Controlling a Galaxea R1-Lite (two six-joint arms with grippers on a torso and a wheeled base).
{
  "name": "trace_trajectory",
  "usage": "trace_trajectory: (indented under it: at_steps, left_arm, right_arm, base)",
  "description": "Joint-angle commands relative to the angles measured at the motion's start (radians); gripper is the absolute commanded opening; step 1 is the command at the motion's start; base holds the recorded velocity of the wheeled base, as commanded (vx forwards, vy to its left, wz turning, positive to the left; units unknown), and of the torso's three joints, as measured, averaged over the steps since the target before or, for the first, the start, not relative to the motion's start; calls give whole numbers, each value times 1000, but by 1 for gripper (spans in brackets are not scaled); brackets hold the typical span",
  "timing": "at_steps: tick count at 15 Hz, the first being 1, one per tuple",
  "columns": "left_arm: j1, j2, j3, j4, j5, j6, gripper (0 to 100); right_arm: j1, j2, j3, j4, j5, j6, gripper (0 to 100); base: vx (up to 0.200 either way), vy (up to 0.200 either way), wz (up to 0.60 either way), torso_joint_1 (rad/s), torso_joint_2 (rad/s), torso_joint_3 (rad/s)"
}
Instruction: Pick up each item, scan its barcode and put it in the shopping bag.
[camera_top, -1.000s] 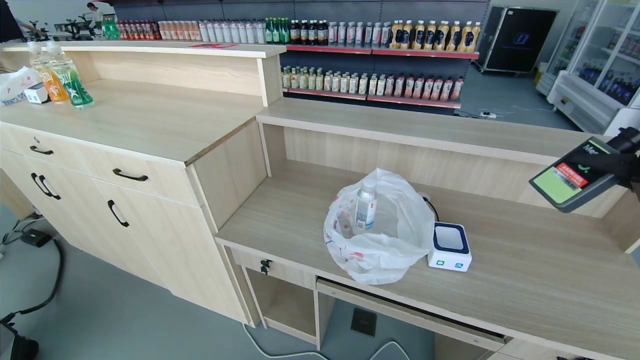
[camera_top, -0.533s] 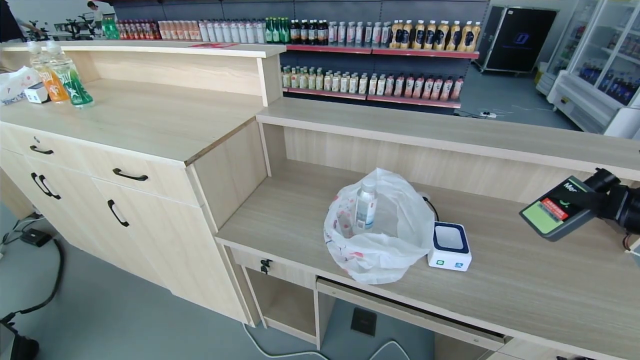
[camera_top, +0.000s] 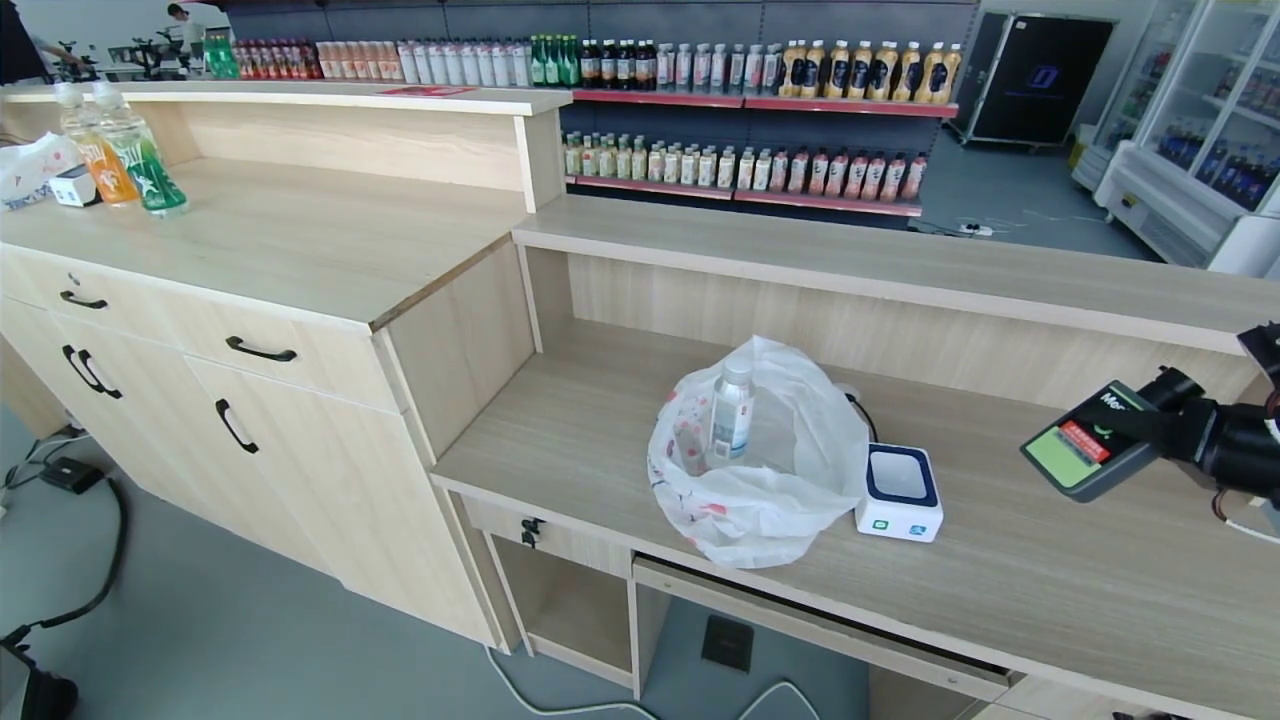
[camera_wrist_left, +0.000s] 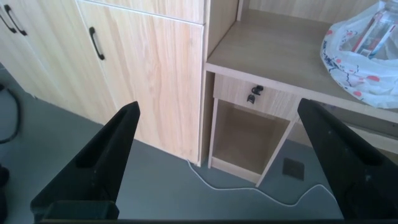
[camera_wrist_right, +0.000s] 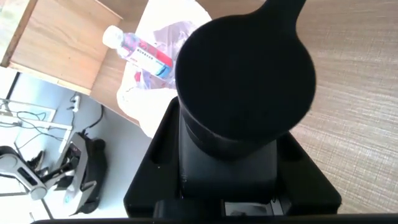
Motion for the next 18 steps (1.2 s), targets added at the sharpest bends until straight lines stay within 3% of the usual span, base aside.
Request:
trace_trajectory:
  at_steps: [1, 9, 18]
  left_arm:
    - [0, 0, 0, 0, 1, 0, 100]
    - [0, 0, 0, 0, 0, 0, 100]
    - [0, 0, 0, 0, 1, 0, 100]
  right_arm:
    - [-3, 44, -6, -18, 1, -8, 0]
    - [-44, 135, -13, -20, 79, -92, 0]
    - [-43, 191, -38, -32, 82, -118, 0]
  base:
    - [0, 0, 0, 0, 0, 0]
    - [0, 0, 0, 0, 0, 0]
    - [0, 0, 0, 0, 0, 0]
